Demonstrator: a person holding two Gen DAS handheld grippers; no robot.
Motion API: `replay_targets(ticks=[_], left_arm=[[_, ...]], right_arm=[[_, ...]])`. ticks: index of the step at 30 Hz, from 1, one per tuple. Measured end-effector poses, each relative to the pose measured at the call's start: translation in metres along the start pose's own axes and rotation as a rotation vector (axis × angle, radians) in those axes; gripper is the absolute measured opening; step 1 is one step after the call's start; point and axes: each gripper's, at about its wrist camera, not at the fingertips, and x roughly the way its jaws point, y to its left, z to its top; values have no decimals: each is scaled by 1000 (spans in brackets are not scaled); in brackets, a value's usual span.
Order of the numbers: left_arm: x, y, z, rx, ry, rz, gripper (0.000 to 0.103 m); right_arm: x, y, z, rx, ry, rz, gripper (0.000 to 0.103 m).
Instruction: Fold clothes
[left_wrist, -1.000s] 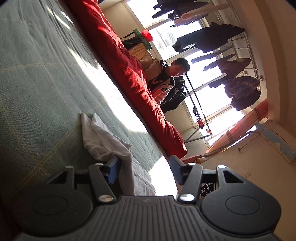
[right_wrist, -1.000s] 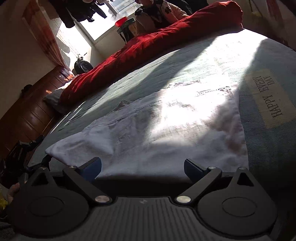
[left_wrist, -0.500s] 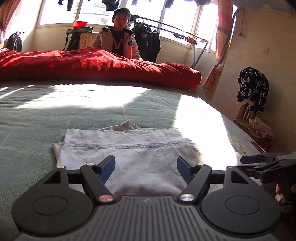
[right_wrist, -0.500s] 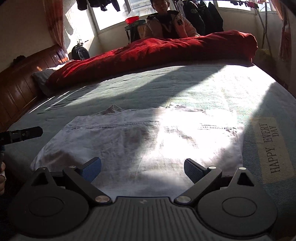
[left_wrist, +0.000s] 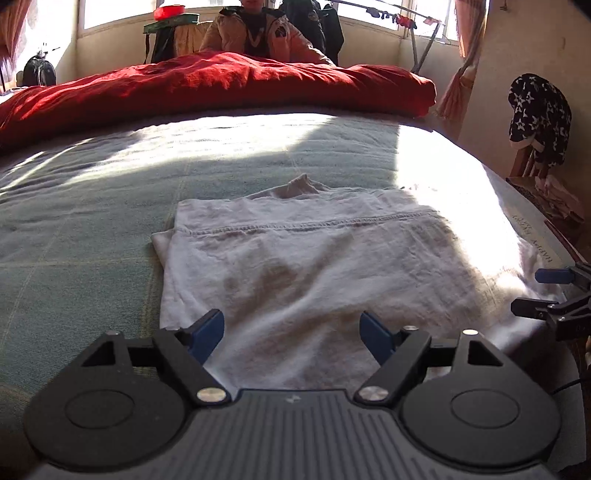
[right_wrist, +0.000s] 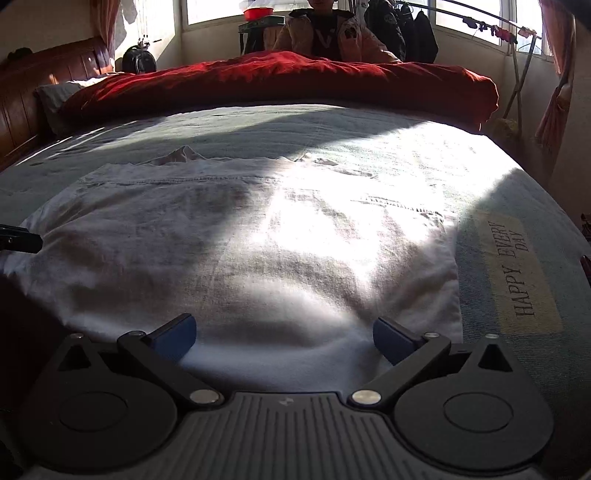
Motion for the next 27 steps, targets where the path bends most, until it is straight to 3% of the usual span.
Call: replay_targets(ticks=[4, 9, 12, 16, 19, 23, 25, 27], left_arm=[[23, -23, 21, 54, -7, -51, 88], [54, -39, 9, 93, 99, -39, 88], [55, -38, 0, 106, 142, -24, 94], [35, -23, 11, 54, 116, -43, 95], [35, -11, 21, 22, 96, -42, 96], [58, 2, 24, 0, 143, 29, 96], [67, 9, 18, -26, 160, 50, 97], [68, 16, 16, -55, 152, 36, 98]], right_arm=[[4, 4, 16, -21, -40, -28, 103], [20, 9, 1, -46, 38, -47, 103], [17, -1, -12, -10, 38, -12, 103], [8, -11, 0, 51, 61, 26, 103], [2, -24, 21, 145, 13, 65, 103], [20, -29, 38, 151, 1, -29, 103], [33, -30, 34, 139, 38, -89, 103], [40, -34, 20, 134, 61, -92, 103]])
